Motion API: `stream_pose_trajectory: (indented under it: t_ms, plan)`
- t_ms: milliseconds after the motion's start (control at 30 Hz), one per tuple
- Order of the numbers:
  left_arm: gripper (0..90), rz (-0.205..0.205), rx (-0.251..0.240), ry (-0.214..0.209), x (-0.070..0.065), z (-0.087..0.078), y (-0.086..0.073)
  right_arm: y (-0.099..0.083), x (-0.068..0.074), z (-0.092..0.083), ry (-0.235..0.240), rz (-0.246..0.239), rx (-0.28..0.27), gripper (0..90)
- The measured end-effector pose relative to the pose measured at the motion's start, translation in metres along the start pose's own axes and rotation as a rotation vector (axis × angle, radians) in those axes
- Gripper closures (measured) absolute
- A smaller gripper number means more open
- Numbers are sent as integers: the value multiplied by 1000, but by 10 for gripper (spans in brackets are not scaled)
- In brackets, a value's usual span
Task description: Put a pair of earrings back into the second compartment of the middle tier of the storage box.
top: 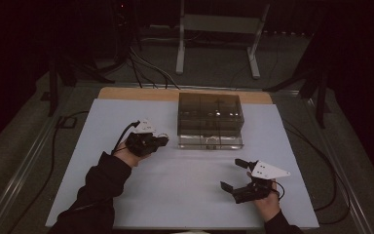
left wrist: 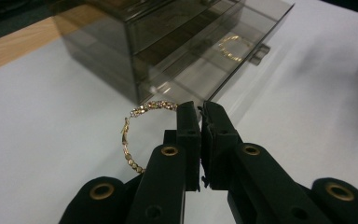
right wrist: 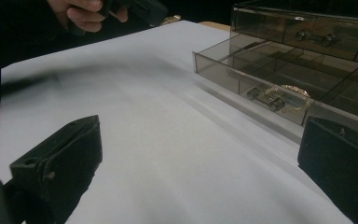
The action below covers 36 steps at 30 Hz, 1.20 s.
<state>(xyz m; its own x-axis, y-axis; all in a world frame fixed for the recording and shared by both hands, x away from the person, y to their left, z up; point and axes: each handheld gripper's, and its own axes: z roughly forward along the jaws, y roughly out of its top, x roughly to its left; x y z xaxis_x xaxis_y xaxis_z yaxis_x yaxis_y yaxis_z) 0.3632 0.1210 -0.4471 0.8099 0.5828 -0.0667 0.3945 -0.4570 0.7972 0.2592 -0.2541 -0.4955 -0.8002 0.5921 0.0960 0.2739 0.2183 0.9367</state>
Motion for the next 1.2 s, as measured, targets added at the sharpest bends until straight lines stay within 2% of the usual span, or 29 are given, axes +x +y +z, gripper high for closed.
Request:
stream_pose_trajectory:
  t_ms: [333, 567, 767, 1200]
  plan:
    - [876, 41, 12, -22, -10, 14, 18, 1, 0, -1, -1, 2, -8, 0]
    - [877, 58, -1, -46, -17, 22, 29, 1, -1, -2, -1, 5, -11, 0]
    - [877, 86, -7, -81, -25, 35, 41, 1, 0, -2, 0, 1, -6, 0]
    - [876, 117, 11, -112, -36, 59, 60, 0, -1, -2, 2, 7, -7, 0]
